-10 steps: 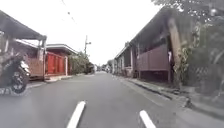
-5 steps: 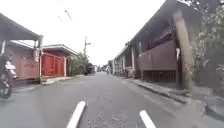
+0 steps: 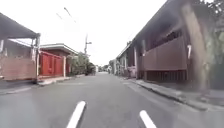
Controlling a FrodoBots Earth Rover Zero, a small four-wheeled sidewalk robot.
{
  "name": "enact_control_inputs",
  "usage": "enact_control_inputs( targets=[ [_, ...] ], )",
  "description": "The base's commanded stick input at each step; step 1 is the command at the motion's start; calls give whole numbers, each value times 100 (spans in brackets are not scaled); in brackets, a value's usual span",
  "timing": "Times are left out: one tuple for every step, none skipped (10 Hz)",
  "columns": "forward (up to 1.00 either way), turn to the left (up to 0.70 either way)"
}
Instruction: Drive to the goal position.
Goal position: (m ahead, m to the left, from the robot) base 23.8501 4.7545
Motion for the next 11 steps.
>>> enact_control_inputs(
  targets=[
    [85,0],
    [85,0],
    [85,0],
    [85,-5],
    [85,-9],
    [85,-8],
    [85,-3],
    [85,0],
    [85,0],
    [85,0],
    [85,0]
  ],
)
